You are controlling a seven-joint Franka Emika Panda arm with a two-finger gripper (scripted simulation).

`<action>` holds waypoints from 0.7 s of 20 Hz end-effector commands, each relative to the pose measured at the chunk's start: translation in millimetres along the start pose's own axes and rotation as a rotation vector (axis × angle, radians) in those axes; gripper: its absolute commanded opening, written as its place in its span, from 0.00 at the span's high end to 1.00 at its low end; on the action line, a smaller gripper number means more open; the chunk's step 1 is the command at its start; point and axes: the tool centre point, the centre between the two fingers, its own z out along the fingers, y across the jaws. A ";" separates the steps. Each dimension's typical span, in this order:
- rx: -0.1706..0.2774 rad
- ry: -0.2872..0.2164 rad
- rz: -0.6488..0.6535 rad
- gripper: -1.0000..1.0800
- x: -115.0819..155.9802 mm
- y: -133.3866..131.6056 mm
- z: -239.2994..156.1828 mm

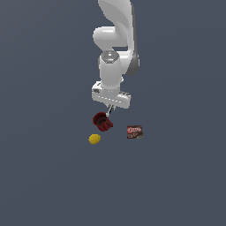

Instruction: Pick up a designated object from a clutter of objects.

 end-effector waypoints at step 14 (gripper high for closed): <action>0.002 0.000 0.001 1.00 33.0 85.6 -129.4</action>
